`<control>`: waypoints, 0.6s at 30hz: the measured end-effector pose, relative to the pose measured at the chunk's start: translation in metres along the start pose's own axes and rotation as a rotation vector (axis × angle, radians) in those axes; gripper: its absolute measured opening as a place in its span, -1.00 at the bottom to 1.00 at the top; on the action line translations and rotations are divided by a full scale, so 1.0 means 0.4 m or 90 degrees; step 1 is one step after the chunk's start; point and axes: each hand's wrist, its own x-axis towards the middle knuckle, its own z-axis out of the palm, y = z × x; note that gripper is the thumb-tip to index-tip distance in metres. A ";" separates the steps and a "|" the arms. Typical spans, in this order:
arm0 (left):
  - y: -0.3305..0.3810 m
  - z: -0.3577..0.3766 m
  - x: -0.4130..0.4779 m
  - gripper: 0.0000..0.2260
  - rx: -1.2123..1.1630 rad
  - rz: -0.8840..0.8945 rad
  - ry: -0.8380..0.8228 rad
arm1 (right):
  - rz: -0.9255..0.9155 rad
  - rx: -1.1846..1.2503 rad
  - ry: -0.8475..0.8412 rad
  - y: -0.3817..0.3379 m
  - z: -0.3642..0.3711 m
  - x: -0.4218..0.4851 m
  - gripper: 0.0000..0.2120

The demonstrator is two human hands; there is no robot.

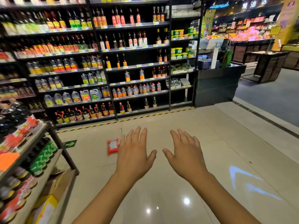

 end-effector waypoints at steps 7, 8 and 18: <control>-0.032 0.033 0.291 -0.27 0.053 -0.078 0.015 | -0.084 0.048 -0.028 0.019 0.026 0.362 -0.34; -0.040 0.042 0.321 -0.27 0.055 -0.087 0.015 | -0.095 0.051 -0.030 0.020 0.032 0.403 -0.35; -0.228 0.130 0.553 -0.27 0.056 -0.196 0.013 | -0.180 0.049 -0.059 -0.070 0.154 0.746 -0.35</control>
